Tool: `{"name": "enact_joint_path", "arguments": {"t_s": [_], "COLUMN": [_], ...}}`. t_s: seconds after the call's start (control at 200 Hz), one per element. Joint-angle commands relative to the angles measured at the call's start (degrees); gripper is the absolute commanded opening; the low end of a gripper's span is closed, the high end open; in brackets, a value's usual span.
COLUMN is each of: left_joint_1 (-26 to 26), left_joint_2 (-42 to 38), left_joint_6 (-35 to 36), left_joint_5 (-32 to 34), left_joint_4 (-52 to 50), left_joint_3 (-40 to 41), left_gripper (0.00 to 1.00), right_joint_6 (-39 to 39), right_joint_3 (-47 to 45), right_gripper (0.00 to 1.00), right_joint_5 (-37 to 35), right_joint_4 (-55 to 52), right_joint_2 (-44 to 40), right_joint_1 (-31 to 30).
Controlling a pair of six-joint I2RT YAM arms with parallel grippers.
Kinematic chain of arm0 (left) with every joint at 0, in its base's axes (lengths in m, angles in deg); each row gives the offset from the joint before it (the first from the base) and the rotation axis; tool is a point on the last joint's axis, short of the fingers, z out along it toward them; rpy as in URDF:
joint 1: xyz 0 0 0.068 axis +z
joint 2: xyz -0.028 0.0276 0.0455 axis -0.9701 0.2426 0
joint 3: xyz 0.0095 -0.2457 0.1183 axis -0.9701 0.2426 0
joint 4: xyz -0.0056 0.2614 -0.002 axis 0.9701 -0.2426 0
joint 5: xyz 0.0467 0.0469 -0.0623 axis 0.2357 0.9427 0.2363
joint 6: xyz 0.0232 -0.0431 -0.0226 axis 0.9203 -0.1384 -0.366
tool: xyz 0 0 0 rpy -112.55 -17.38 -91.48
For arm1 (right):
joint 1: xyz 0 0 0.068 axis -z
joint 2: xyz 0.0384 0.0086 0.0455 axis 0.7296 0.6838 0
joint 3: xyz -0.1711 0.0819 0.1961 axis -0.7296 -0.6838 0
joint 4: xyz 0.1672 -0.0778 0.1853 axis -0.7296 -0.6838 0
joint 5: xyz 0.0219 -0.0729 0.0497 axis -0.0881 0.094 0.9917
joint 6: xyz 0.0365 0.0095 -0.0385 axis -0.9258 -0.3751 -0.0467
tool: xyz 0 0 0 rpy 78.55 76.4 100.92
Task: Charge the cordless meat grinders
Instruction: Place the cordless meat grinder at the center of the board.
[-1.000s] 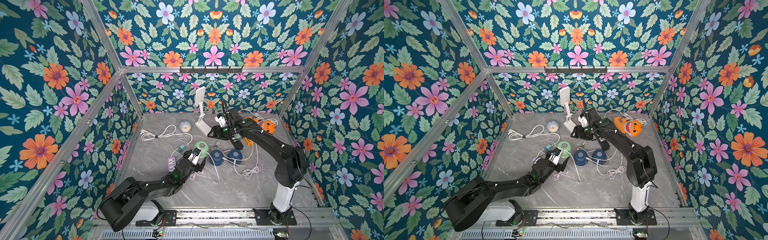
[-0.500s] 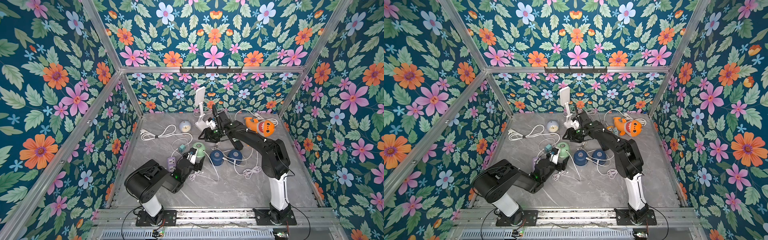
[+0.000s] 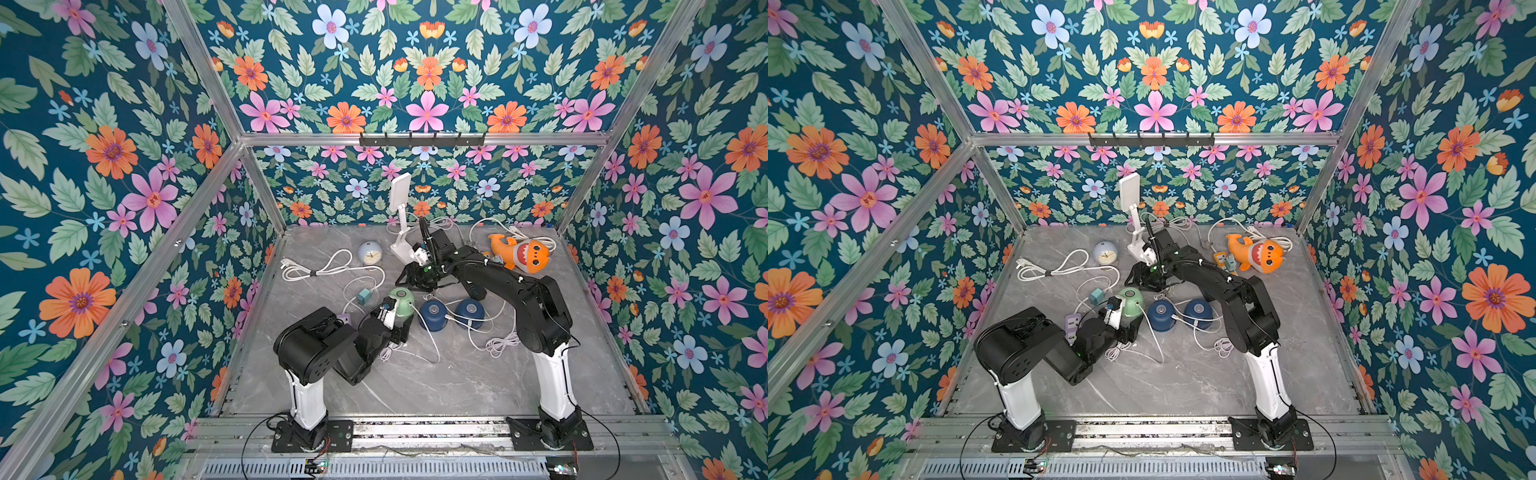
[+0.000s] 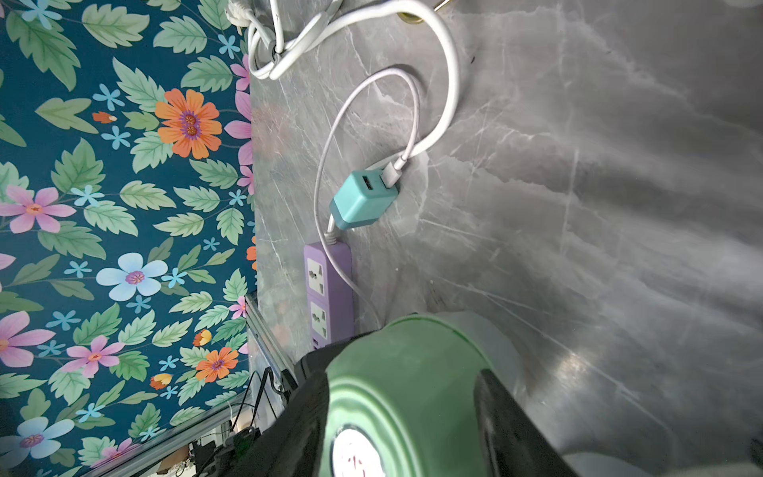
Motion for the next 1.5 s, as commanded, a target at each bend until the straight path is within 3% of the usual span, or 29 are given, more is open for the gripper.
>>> {"name": "enact_joint_path", "arguments": {"t_s": [0.0, 0.045, 0.335, 0.72, 1.005, 1.17, 1.495], "left_joint_1": [0.1, 0.0, -0.5, -1.9, -3.7, -3.8, -3.9], "left_joint_2": [0.1, -0.2, -4.6, -12.7, -27.5, -34.8, -45.7], "left_joint_6": [-0.8, -0.8, -2.4, -5.9, -10.7, -18.3, -28.6], "left_joint_5": [1.1, 1.6, 1.4, 6.3, 13.3, 16.5, 23.0], "left_joint_4": [2.5, 2.5, -2.1, -13.2, -37.1, -56.4, -81.3], "left_joint_3": [0.2, 0.8, 3.7, 7.9, 7.0, 2.0, -6.3], "left_gripper": [0.94, 1.0, 1.0, 1.0, 1.0, 1.0, 1.0], "right_joint_6": [0.3, 0.2, 0.7, 3.0, 7.9, 10.9, 14.5], "right_joint_3": [-0.5, -0.9, -0.6, -2.8, -6.8, -10.3, -18.8], "right_gripper": [0.57, 0.58, 0.58, 0.58, 0.58, 0.58, 0.55], "right_joint_5": [0.1, 0.1, -0.5, -2.4, -10.0, -14.8, -21.3], "right_joint_4": [0.3, 0.5, -0.2, -1.7, -6.4, -9.0, -10.2], "right_joint_2": [-1.2, -1.5, -2.4, -7.3, -15.5, -21.1, -33.1], "right_joint_1": [-0.1, -0.1, -0.1, -0.1, 0.0, 0.0, 0.0]}}
